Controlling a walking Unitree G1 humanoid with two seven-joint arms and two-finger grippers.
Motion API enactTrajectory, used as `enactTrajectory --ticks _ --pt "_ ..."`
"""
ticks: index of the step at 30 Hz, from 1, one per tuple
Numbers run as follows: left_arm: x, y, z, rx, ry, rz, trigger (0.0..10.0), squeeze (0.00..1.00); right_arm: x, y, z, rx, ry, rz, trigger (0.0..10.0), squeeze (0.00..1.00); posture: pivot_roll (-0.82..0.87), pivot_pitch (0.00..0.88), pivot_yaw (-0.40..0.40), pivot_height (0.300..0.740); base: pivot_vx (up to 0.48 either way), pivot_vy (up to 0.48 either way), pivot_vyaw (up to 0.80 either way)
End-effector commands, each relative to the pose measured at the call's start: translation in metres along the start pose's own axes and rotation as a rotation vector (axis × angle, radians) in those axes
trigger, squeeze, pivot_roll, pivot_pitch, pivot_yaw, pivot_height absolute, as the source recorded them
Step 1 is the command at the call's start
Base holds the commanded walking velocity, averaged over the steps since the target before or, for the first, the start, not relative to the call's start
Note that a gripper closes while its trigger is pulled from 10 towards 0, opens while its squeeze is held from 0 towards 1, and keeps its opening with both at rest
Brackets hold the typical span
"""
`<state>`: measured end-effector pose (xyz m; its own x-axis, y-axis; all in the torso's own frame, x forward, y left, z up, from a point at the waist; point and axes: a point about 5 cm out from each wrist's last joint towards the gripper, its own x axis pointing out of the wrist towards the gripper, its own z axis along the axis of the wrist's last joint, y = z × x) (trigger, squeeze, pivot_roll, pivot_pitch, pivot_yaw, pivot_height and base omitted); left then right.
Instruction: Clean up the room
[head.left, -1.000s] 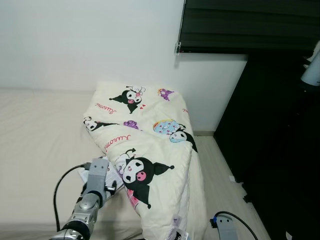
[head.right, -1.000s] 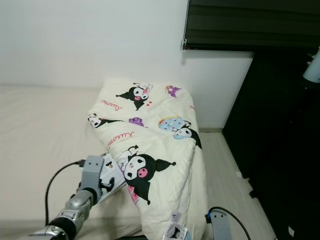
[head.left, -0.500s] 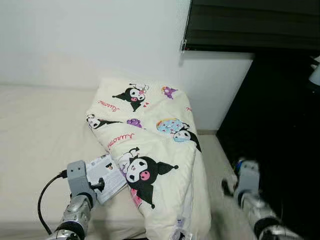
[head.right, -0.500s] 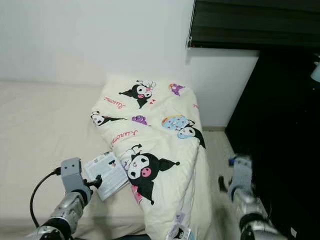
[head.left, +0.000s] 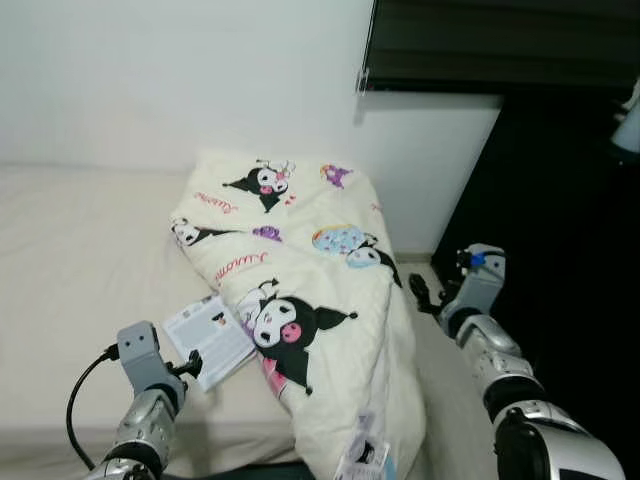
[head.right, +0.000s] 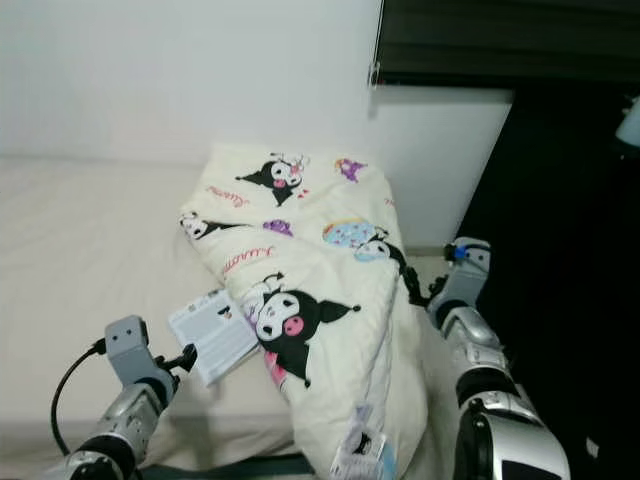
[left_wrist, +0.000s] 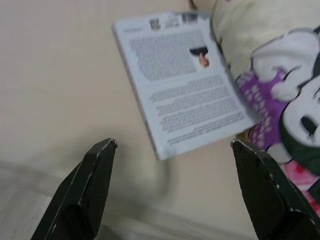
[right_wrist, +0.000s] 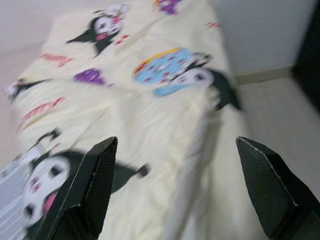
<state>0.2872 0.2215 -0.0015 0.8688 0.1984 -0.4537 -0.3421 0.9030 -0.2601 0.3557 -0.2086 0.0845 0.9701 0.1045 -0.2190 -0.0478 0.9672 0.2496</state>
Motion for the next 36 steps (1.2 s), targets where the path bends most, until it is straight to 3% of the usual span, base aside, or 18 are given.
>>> enactTrajectory --ticks 1,7,16,19,25,30,33,36 --pt "0.0 -0.006 -0.001 -0.021 0.001 -0.025 10.0 0.0 0.001 0.004 0.002 0.001 -0.006 0.033 10.0 0.0 -0.12 0.0 -0.062 0.62 0.0 0.0 0.0" --pt "0.004 -0.011 0.011 -0.071 -0.045 -0.041 10.0 0.0 0.004 0.014 0.006 0.009 -0.019 0.11 10.0 0.0 -0.12 0.0 -0.061 0.59 0.0 0.0 0.0" --pt "0.01 -0.025 0.032 -0.184 -0.116 -0.094 10.0 0.0 0.004 0.011 0.013 0.017 -0.051 0.103 10.0 0.0 -0.12 0.0 -0.047 0.56 0.0 0.0 0.0" --pt "0.01 -0.028 0.034 -0.184 -0.119 -0.109 10.0 0.0 0.003 0.011 0.013 0.017 -0.055 0.108 10.0 0.0 -0.13 0.0 -0.043 0.55 0.0 0.0 0.0" --pt "0.01 -0.01 0.033 -0.151 -0.097 -0.019 10.0 0.0 0.001 0.012 0.014 0.014 -0.078 0.12 10.0 0.0 -0.15 0.0 -0.028 0.525 0.0 0.0 0.0" --pt "0.007 0.025 0.045 -0.129 -0.142 0.135 10.0 0.0 -0.008 0.007 0.016 0.009 -0.112 0.134 10.0 0.0 -0.17 0.048 -0.012 0.5 0.0 0.0 0.0" --pt "0.006 0.028 0.047 -0.136 -0.155 0.141 10.0 0.0 -0.011 0.007 0.016 0.008 -0.121 0.137 10.0 0.0 -0.17 0.076 -0.006 0.495 0.0 0.0 0.0" --pt "0.007 0.028 0.056 -0.206 -0.191 0.098 10.0 0.0 -0.019 0.008 0.019 0.01 -0.148 0.143 10.0 0.0 -0.18 0.124 -0.003 0.48 0.0 0.0 0.0"
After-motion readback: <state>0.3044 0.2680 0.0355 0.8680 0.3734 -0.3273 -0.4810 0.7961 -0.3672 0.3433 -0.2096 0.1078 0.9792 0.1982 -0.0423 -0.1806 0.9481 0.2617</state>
